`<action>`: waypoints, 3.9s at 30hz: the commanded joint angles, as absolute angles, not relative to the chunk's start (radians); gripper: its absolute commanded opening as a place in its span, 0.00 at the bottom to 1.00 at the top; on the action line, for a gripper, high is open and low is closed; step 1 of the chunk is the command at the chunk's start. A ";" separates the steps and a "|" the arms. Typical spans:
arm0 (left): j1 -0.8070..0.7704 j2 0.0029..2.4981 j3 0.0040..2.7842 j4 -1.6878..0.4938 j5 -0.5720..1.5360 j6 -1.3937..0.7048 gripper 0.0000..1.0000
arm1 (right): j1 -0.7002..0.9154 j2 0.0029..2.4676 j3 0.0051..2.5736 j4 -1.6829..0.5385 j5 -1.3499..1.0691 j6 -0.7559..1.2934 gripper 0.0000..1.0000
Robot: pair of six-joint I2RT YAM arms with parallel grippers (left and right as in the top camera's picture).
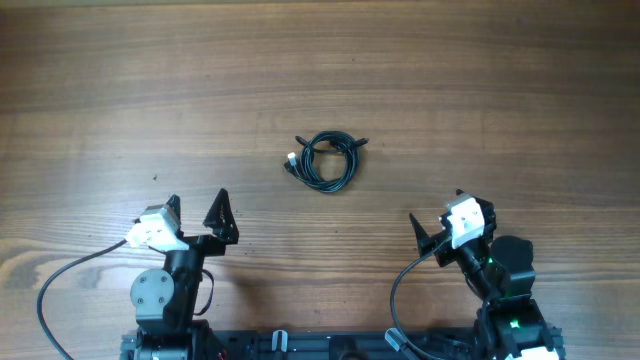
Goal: Untangle cables
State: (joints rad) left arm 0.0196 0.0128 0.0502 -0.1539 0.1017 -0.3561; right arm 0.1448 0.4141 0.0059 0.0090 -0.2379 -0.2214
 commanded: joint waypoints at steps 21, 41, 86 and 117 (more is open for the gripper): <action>0.016 0.005 0.047 -0.136 0.086 -0.340 1.00 | 0.143 0.471 0.316 -0.082 -0.472 -0.133 1.00; 0.015 0.873 0.896 -0.638 0.120 -0.310 1.00 | 0.143 0.846 0.833 -0.437 -0.646 -0.128 0.99; -0.424 2.104 1.457 -0.628 0.171 0.102 0.44 | 0.142 1.304 1.387 -0.897 -0.466 0.115 0.90; -0.339 1.729 1.517 -0.968 0.289 -0.347 0.04 | 0.505 1.518 1.387 -0.678 -0.251 0.113 0.58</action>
State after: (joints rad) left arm -0.3069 1.7481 1.4986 -0.9791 0.3363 -0.4103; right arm 0.4870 1.4979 1.3655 -0.6788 -0.3664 0.1600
